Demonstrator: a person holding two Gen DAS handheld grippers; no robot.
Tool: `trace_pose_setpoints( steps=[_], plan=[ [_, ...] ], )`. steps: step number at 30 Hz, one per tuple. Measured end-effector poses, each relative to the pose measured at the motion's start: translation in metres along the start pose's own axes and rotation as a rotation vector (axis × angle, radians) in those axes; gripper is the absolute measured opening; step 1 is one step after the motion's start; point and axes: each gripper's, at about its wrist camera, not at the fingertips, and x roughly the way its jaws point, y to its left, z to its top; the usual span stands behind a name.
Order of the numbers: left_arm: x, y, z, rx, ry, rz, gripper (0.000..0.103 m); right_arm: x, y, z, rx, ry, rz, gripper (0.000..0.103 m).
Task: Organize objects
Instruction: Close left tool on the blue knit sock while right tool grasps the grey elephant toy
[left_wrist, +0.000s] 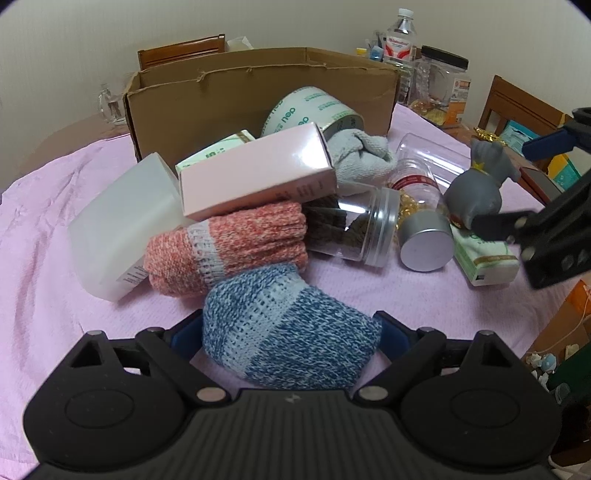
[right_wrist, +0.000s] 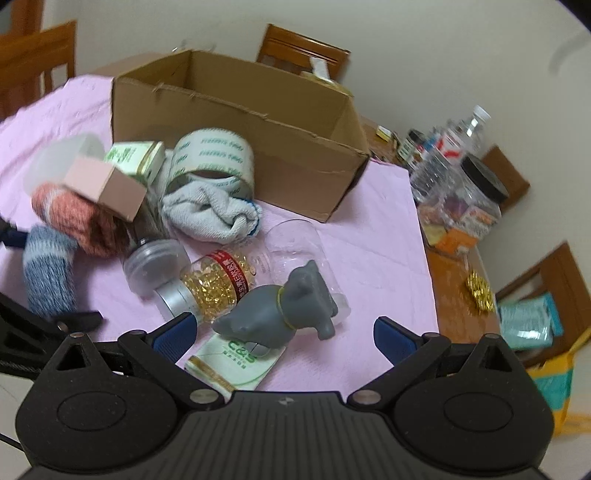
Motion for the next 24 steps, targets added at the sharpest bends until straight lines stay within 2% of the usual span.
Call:
trace_pose_setpoints(
  steps=[6,10,13,17,19,24],
  plan=[
    [0.002,-0.002,0.002,-0.016,0.008,0.015,0.093,0.014,0.017,-0.007,-0.157,-0.021,-0.054,0.098],
    [0.003,-0.004,0.003,-0.017,0.013,0.021,0.093,0.019,0.021,-0.007,-0.203,-0.040,-0.065,0.090],
    [0.003,-0.005,0.004,-0.019,0.016,0.023,0.093,0.022,0.017,-0.005,-0.186,-0.029,-0.051,0.084],
    [0.004,-0.005,0.005,-0.020,0.018,0.024,0.093,0.025,0.009,-0.005,-0.142,-0.018,-0.018,0.084],
    [0.003,-0.005,0.006,-0.018,0.019,0.030,0.087,0.026,0.009,-0.004,-0.145,-0.020,-0.012,0.084],
    [-0.001,0.001,0.008,-0.024,0.048,0.008,0.080,0.025,0.000,-0.002,-0.110,-0.002,0.028,0.083]
  ],
)
